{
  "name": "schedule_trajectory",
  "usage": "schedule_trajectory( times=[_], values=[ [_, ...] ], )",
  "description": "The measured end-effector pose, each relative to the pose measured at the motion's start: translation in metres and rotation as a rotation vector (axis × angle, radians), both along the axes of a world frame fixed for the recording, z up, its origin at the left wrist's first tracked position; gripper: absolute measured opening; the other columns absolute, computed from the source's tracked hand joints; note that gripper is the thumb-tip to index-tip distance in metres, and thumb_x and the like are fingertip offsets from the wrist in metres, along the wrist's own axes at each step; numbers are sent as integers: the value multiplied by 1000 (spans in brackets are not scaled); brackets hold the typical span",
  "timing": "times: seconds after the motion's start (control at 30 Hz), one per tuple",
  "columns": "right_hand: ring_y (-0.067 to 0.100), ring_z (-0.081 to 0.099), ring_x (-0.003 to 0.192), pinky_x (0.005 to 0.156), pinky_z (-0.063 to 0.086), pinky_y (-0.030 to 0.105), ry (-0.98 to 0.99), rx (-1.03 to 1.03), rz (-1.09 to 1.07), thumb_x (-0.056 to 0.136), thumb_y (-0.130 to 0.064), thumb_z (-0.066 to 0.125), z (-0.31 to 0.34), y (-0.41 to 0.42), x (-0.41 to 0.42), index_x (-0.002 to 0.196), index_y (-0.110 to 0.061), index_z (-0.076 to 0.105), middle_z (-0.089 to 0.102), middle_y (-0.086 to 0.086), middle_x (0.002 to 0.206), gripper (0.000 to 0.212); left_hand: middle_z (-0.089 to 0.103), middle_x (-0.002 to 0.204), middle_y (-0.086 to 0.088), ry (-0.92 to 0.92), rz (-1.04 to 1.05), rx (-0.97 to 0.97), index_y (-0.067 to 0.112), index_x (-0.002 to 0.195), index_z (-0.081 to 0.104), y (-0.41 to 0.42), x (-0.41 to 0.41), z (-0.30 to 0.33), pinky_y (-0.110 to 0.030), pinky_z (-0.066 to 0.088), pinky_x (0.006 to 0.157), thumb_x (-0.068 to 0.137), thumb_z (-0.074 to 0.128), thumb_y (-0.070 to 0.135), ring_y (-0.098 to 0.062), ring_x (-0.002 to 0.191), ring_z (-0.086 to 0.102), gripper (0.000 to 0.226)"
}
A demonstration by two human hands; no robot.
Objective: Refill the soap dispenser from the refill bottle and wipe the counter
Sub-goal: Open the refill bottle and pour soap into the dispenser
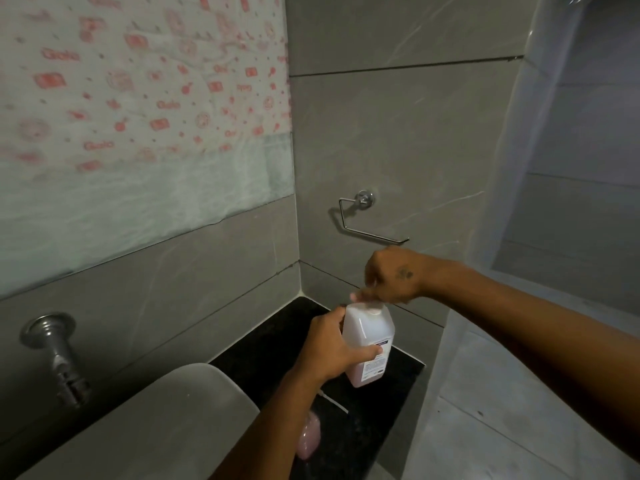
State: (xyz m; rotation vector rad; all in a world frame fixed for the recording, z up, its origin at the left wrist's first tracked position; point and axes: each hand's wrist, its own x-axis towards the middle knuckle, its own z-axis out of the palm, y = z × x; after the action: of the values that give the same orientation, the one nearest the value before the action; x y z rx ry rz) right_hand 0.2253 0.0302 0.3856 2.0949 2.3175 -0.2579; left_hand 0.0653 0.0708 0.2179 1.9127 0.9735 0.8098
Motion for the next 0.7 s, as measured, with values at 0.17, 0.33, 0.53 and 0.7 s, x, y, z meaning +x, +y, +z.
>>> schedule_trajectory(
  times=[0.17,0.33,0.53,0.7],
  values=[
    [11,67,84,74,55,23,82,-93,120,81,-29,75,1,-4,1,111,-23,69,71,-4,104,32,74,110,16,2,-12,5,36,120,62,-2,-4,0,-32,65,80,50,94,51,-3,97,73,78],
    [19,72,73,72,62,37,7,-51,52,83,-57,66,-5,-1,-1,104,-12,69,73,3,90,50,74,112,14,-5,-14,1,34,121,62,-3,-5,0,-34,65,80,53,95,47,-5,98,73,77],
    [-6,53,80,69,40,15,24,-89,237,75,-10,74,-1,-4,1,96,-25,70,59,-20,89,26,74,109,15,-1,2,-21,35,116,63,-3,0,-4,-33,65,79,51,94,50,-4,96,73,74],
    [6,56,89,71,45,16,31,10,288,73,-3,69,-4,2,11,107,-23,66,60,-11,100,39,73,112,13,21,12,-26,31,121,62,2,4,-8,-34,65,82,51,94,48,-6,99,72,79]
  ],
)
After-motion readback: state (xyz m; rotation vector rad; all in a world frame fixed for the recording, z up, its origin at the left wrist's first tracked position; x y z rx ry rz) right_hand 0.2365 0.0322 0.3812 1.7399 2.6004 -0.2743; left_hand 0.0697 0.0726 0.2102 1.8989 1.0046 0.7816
